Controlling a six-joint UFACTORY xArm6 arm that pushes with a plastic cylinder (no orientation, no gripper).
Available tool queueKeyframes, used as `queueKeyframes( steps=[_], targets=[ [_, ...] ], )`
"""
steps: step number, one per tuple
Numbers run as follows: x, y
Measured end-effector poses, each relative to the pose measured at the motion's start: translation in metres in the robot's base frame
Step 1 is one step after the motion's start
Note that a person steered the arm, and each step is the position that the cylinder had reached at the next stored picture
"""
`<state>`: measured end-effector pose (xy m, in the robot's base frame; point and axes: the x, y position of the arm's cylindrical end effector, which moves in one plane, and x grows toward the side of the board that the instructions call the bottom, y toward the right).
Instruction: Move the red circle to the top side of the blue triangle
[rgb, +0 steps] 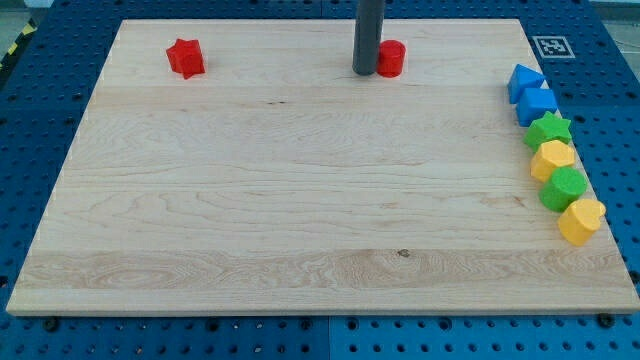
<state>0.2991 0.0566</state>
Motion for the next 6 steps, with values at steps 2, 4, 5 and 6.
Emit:
queueKeyframes(
  steps=[2,4,5,6],
  targets=[
    [-0.009,0.016],
    [-0.019,0.034],
    [-0.009,0.056],
    [-0.009,0.083]
  ],
)
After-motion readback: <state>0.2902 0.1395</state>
